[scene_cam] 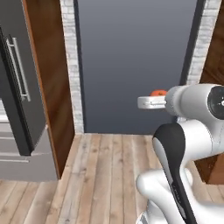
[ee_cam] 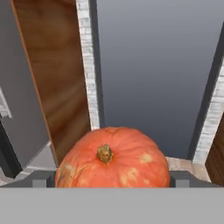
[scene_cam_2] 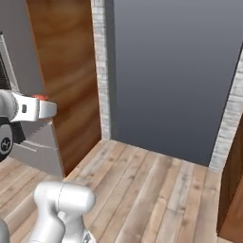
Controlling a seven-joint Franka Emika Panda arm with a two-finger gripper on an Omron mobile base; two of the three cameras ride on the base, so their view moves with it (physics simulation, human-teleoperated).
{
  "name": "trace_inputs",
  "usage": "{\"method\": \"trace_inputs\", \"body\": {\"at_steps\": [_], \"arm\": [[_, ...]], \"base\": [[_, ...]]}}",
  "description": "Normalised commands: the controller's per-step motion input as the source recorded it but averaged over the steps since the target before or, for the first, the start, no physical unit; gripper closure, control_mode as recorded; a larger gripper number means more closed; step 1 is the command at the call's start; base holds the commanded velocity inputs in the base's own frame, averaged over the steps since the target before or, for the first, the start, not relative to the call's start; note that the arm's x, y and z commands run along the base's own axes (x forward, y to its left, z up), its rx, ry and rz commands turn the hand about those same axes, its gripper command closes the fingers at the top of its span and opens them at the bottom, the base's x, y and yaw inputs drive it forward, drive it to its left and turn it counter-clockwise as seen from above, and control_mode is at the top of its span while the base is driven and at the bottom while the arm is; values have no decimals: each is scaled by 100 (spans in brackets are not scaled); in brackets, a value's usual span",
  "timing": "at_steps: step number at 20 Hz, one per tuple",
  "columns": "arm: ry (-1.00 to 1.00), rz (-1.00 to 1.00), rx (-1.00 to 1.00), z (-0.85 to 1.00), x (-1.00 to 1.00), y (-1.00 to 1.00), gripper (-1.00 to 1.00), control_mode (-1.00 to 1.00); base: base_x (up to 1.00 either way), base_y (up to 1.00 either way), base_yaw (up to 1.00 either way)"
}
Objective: Place one squash and one fish in each tupperware on the nearby counter, to pack two identical lunches.
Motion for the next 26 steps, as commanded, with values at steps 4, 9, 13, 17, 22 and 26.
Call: {"method": "trace_inputs", "body": {"at_steps": [4, 9, 13, 17, 22, 26], "arm": [[0, 0, 0, 0, 0, 0, 100, 100], [0, 0, 0, 0, 0, 0, 100, 100], [0, 0, 0, 0, 0, 0, 100, 100], [0, 0, 0, 0, 0, 0, 100, 100], [0, 0, 0, 0, 0, 0, 100, 100], [0, 0, 0, 0, 0, 0, 100, 100]], "base": [[-11, -30, 44], [-25, -32, 45], [-35, -38, 44], [-39, -43, 44], [-57, -43, 43], [-75, -41, 41]]}}
